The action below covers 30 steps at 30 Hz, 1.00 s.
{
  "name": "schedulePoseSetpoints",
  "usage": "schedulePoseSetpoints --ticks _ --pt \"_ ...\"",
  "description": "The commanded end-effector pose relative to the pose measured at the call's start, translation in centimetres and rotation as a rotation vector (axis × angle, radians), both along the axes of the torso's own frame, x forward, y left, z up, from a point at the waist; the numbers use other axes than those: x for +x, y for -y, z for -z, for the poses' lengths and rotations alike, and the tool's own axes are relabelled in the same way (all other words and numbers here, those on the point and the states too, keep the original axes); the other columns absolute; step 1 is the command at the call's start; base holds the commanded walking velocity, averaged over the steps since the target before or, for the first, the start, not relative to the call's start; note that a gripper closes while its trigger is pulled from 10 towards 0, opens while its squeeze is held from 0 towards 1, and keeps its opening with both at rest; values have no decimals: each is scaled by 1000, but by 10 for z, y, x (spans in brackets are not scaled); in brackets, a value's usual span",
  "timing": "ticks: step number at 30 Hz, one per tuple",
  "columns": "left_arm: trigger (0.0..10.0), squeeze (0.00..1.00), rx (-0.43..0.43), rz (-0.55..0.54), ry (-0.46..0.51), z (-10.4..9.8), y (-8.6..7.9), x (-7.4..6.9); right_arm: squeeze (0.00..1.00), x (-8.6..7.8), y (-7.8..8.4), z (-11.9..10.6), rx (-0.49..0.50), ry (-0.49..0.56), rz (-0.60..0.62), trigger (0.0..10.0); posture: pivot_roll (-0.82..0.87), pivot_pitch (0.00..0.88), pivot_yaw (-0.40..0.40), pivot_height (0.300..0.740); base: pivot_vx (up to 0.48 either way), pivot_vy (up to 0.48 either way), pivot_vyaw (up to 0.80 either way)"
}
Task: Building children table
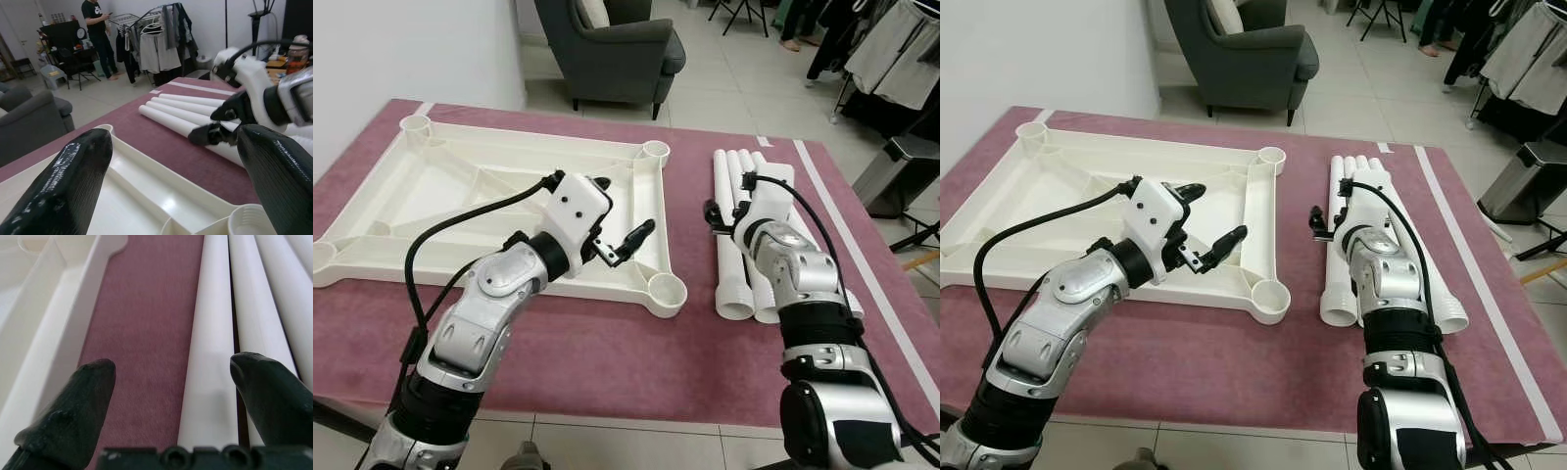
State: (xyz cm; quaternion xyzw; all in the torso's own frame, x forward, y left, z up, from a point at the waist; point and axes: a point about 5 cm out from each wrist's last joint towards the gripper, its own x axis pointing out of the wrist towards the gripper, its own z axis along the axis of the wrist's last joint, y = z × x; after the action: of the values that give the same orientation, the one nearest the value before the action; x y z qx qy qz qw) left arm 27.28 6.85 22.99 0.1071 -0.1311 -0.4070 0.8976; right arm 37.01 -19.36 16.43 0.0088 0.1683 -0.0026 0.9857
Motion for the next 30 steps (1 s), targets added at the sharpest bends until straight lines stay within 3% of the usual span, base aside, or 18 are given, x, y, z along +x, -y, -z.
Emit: schedulePoseSetpoints --ticks 1,2,4,8,17,22,30 --pt "10000 0 -32 71 -6 -9 10 -7 0 2 1 4 6 -60 -23 10000 104 1 -88 740 0 0 0" --pt "10000 0 -32 71 -6 -9 10 -7 0 2 1 4 6 -60 -23 10000 104 1 -88 740 0 0 0" --pt "10000 0 -80 119 -27 -15 20 -15 0 3 4 16 -32 -156 -57 10000 107 20 -105 740 0 0 0" --pt "10000 0 -70 125 -42 -10 24 -19 0 4 11 25 -49 -227 -38 10000 101 30 -111 740 0 0 0" --pt "10000 0 -58 111 -61 -8 22 -20 0 4 15 34 -69 -288 -3 10000 96 37 -118 740 0 0 0" --pt "10000 0 -52 98 -78 -7 21 -20 0 1 15 44 -16 -342 11 10000 94 41 -114 740 0 0 0" --pt "10000 0 -46 88 -96 -5 20 -21 0 -3 1 59 80 -443 -7 10000 90 50 -119 740 0 0 0"
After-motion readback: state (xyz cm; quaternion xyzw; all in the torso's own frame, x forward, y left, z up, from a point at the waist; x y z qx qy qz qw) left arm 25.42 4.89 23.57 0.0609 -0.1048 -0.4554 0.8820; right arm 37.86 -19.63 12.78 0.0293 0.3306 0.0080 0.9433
